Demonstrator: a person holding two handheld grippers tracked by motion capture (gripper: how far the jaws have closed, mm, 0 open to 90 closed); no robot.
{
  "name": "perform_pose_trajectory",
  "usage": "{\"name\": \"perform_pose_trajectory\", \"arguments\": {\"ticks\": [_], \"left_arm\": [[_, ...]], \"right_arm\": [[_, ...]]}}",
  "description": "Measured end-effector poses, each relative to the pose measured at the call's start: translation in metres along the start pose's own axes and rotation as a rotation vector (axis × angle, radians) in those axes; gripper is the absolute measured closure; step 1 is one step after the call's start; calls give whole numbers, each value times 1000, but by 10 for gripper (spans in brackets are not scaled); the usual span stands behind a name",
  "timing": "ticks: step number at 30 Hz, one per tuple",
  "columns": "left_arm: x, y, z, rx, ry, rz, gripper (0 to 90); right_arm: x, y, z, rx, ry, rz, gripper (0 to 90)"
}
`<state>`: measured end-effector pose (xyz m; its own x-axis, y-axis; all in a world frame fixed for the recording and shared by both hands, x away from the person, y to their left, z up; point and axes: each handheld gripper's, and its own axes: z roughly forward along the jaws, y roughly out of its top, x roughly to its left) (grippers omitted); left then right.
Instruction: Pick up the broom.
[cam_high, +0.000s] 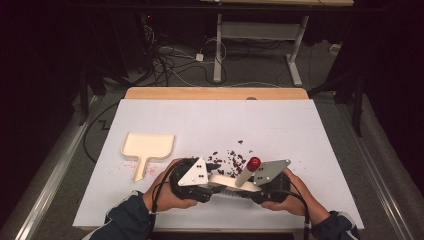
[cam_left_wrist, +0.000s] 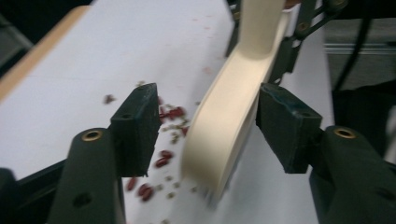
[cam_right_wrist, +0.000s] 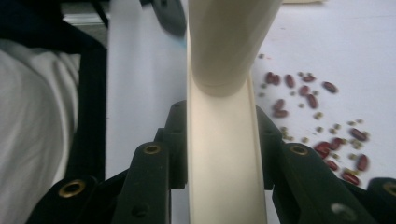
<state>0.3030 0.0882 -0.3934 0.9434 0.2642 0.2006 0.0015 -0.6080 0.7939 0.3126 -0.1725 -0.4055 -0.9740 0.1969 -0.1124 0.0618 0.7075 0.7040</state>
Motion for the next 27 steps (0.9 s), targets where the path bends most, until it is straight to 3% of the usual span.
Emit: {"name": "perform_pose_trajectory", "arguments": {"ticks": [1, 2, 5, 7, 13, 20, 21, 23, 24, 26, 27], "left_arm": [[1, -2, -4, -5, 31, 7, 373], [3, -8, -12, -1, 120, 22, 347], [8, -16, -21, -11, 164, -3, 306], [11, -26, -31, -18, 222, -26, 275], [17, -62, -63, -37, 314, -126, 216], [14, -111, -83, 17, 392, -230, 175], [13, -117, -84, 25, 398, -252, 175], [11, -127, -83, 54, 414, -258, 175], [10, -130, -82, 71, 417, -253, 175], [10, -134, -81, 92, 421, -250, 179], [11, -134, -80, 98, 421, -251, 179]], "right_arm": [[-1, -1, -1, -5, -10, -6, 677], [-2, -1, -3, -10, -23, 0, 677], [-6, -3, -9, -16, -51, 14, 677], [-9, -4, -13, -30, -73, 33, 678], [-17, -4, -32, -84, -129, 81, 677], [-30, -7, -47, -108, -227, 137, 678], [-35, -10, -50, -101, -269, 153, 678], [-40, -12, -53, -87, -320, 179, 678], [-40, -12, -53, -87, -320, 179, 678], [-48, -15, -55, -65, -396, 192, 678], [-48, -15, -55, -65, -396, 192, 678]]}}
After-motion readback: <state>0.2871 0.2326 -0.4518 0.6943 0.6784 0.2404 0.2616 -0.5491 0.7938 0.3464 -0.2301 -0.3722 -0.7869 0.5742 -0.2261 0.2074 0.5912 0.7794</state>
